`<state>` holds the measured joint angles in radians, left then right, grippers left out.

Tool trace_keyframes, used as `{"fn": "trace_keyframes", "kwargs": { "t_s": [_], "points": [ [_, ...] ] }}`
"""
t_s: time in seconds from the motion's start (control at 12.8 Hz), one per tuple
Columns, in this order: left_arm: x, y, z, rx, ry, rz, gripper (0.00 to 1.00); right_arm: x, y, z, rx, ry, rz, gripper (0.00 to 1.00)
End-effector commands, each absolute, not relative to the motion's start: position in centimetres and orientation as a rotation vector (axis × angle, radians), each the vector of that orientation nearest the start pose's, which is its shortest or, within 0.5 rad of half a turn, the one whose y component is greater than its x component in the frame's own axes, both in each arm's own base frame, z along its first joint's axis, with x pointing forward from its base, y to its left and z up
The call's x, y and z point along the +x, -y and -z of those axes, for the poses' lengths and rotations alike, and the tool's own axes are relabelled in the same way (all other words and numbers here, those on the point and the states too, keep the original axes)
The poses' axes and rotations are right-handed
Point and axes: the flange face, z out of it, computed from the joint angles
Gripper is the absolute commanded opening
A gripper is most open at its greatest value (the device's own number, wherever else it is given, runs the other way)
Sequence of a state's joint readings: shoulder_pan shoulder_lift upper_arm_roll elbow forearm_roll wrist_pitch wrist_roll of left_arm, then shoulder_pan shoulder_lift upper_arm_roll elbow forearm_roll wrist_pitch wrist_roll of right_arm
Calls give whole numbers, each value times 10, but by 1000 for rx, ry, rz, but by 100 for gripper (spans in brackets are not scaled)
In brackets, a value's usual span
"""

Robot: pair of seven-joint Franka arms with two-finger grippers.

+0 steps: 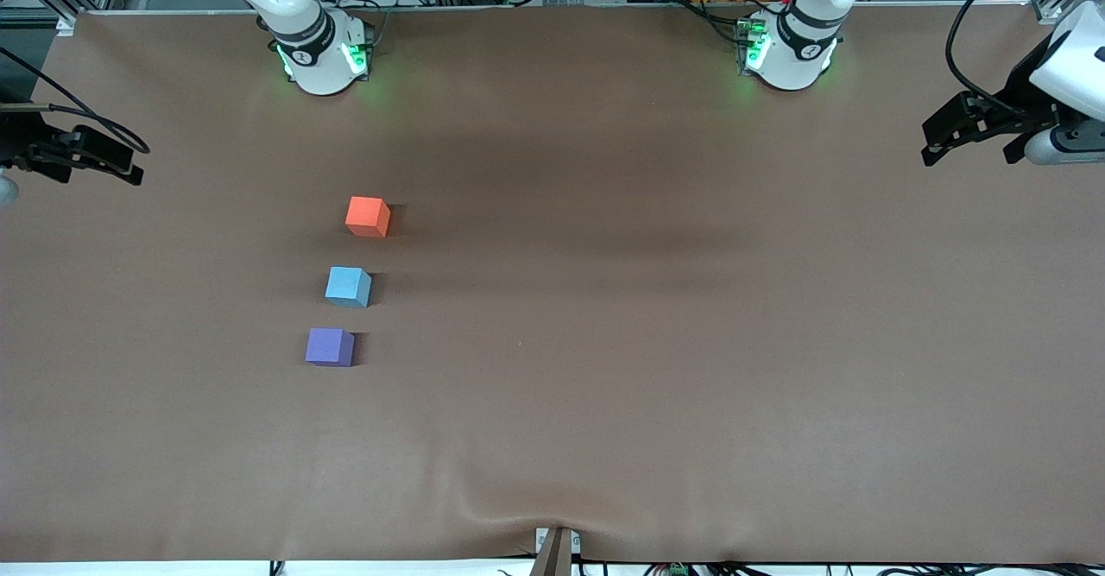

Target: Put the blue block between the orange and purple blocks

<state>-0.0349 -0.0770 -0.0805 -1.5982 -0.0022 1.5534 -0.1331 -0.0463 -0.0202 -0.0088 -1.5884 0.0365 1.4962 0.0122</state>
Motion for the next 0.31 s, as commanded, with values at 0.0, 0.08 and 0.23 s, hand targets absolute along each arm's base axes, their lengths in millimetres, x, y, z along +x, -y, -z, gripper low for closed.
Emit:
{"fn": "trace_keyframes", "kwargs": {
  "t_s": [0.0, 0.08, 0.23],
  "points": [
    [526, 62, -656, -3163, -7, 25, 100, 539, 29, -628, -3090, -112, -112, 100],
    [526, 61, -655, -3161, -2, 18, 100, 540, 30, -628, -3091, -112, -110, 100],
    [526, 58, -655, -3161, 5, 14, 100, 541, 39, -629, -3090, -138, -100, 100]
  ]
}}
